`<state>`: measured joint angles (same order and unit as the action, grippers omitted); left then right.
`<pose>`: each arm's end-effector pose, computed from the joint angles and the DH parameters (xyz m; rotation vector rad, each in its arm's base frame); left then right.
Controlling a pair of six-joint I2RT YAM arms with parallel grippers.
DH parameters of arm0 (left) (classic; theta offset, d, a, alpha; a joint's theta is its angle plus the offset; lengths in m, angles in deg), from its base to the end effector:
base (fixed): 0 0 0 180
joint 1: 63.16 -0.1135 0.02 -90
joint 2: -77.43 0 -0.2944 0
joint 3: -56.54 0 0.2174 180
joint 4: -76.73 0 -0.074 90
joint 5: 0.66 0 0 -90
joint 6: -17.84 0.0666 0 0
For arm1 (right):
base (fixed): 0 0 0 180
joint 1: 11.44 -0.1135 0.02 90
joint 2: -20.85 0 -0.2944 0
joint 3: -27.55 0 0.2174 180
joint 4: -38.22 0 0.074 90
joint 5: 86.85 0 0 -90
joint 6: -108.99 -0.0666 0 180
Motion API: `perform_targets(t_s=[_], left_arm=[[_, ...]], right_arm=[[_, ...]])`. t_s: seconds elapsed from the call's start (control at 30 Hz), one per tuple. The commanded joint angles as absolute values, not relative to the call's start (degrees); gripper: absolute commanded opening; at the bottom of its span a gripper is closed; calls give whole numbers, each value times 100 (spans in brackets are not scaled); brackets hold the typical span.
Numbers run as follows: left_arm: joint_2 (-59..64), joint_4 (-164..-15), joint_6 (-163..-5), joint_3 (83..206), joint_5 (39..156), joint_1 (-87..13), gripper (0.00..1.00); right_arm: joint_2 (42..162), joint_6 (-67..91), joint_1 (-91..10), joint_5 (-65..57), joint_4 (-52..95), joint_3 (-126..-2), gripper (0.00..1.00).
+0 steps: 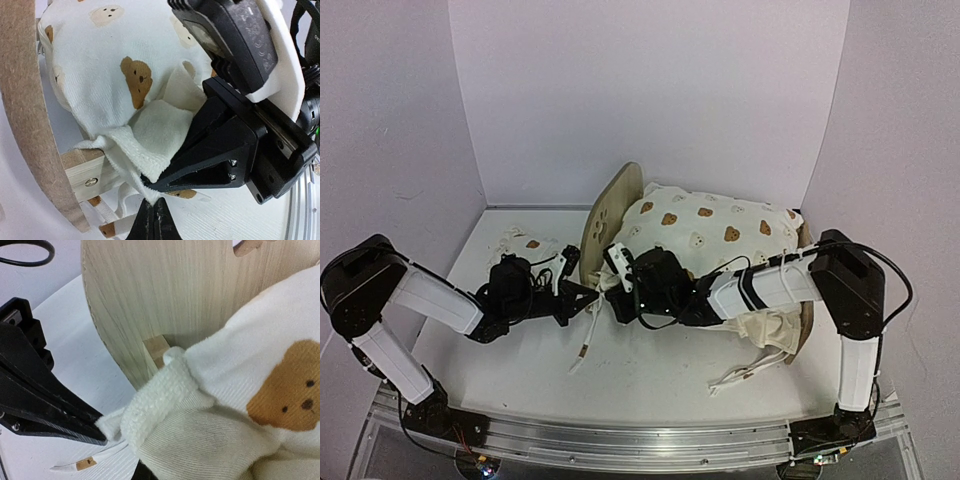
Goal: Set up the pet bed
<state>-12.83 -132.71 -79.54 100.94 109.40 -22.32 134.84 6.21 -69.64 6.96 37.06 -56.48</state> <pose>0.2148 -0.2159 0.2133 0.7971 1.7682 -0.8978 0.2400 0.3787 0.2013 -0.8057 2.0313 0.6567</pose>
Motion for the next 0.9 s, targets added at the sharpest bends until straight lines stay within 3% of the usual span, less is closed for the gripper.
perform_targets(t_s=[0.0,0.17,0.47,0.7,0.87], left_arm=[[-1293,-13304,-8290,10214,11734,-2383,0],[-1390,-13305,-8543,10295,11993,-2496,0],[-1397,-13305,-9055,10222,12004,-2670,1],[-703,-13183,-8938,9910,11550,-2703,28],[46,-12774,-8279,9787,10843,-2896,42]], right_arm=[[13625,1008,-6834,57,4728,-5668,0],[13899,1082,-6686,-699,5361,-5644,0],[14285,1358,-6597,-957,6596,-5498,0],[14370,1485,-6542,-1056,6607,-5567,0],[14355,1489,-6487,-1159,6606,-5512,0]])
